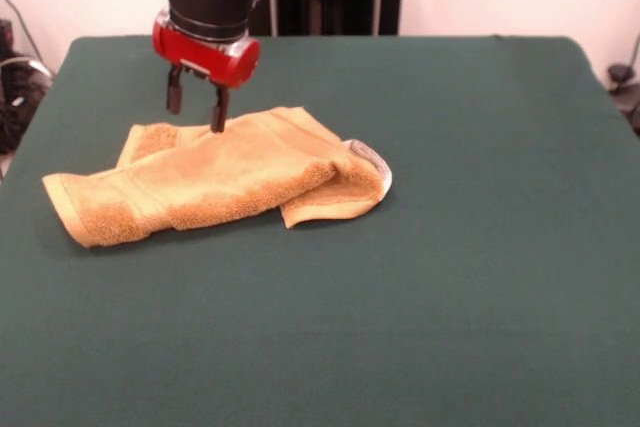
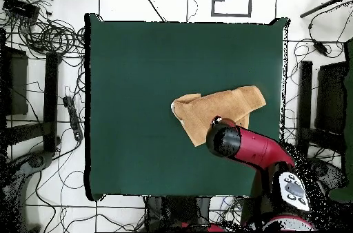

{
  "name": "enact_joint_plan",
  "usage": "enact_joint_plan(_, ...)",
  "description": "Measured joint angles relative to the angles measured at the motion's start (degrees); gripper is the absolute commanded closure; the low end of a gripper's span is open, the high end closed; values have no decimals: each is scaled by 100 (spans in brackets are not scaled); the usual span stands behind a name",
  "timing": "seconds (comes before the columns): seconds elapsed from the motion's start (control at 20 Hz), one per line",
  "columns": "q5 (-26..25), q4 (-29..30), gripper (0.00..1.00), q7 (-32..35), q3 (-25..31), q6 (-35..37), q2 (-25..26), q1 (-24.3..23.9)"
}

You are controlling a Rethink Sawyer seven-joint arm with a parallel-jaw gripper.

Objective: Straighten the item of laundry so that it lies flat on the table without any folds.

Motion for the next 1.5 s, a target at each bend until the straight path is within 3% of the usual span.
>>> enact_joint_plan(0.9, 394, 526, 0, 0, 861, 0, -275, -323)
enact_joint_plan(1.5, 496, 795, 0, 0, 934, -1, -258, -270)
